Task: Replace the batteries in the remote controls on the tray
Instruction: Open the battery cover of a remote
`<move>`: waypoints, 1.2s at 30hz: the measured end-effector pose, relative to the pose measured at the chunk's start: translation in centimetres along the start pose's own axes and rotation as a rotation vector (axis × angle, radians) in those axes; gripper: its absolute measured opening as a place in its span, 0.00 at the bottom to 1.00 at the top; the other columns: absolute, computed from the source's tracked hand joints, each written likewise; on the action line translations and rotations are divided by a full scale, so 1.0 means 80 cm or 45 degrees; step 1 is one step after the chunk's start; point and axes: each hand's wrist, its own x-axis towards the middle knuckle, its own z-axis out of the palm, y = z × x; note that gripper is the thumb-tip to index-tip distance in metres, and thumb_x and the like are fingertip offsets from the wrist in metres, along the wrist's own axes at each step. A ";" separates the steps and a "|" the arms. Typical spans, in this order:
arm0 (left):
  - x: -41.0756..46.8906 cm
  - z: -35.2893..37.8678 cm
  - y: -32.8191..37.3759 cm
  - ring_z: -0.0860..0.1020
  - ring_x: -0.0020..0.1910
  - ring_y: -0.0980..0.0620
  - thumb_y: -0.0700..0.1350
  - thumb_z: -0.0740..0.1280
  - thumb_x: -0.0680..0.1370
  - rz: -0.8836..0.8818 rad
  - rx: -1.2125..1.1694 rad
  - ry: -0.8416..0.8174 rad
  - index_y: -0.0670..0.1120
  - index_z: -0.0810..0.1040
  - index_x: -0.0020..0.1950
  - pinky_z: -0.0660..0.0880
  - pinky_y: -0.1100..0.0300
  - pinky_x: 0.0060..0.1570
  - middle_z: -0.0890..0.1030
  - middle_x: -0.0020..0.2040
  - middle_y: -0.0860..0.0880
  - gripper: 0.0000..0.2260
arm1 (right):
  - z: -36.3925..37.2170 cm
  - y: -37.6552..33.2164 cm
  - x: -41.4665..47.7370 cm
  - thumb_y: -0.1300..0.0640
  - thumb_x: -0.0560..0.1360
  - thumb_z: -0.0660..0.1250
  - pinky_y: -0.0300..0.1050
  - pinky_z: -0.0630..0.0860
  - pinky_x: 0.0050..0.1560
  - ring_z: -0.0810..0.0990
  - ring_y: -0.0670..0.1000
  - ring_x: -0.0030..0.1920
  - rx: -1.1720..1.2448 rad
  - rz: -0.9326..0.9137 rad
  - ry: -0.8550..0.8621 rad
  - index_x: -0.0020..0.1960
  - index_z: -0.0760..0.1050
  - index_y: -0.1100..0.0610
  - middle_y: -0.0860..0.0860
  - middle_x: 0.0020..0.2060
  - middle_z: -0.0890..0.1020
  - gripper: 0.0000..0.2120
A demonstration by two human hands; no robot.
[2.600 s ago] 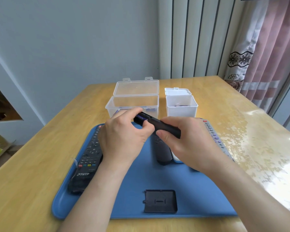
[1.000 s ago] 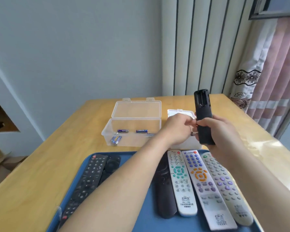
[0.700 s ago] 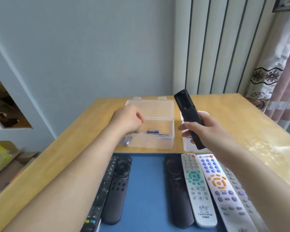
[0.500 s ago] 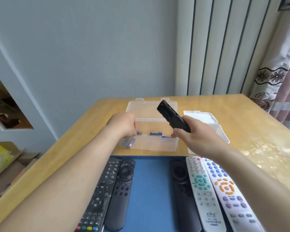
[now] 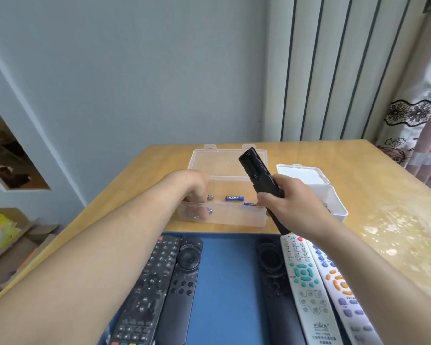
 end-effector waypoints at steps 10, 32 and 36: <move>0.006 0.012 0.034 0.79 0.41 0.48 0.45 0.67 0.74 0.477 0.197 0.484 0.48 0.85 0.48 0.77 0.58 0.41 0.83 0.39 0.50 0.07 | -0.007 0.005 0.001 0.58 0.78 0.65 0.42 0.75 0.39 0.82 0.43 0.34 0.410 0.123 0.003 0.49 0.77 0.54 0.49 0.40 0.86 0.03; -0.168 0.034 0.087 0.82 0.34 0.53 0.36 0.70 0.74 0.666 -2.394 0.516 0.47 0.81 0.52 0.78 0.66 0.34 0.84 0.39 0.44 0.09 | -0.039 -0.048 -0.057 0.65 0.74 0.69 0.35 0.68 0.24 0.81 0.48 0.32 1.313 0.344 -0.073 0.45 0.75 0.57 0.53 0.35 0.82 0.05; -0.202 0.061 0.093 0.82 0.35 0.53 0.36 0.70 0.74 0.598 -2.441 0.550 0.46 0.80 0.50 0.77 0.66 0.33 0.85 0.40 0.45 0.07 | -0.042 -0.059 -0.097 0.63 0.73 0.72 0.36 0.71 0.26 0.82 0.48 0.35 1.156 0.227 -0.061 0.49 0.75 0.58 0.53 0.37 0.82 0.07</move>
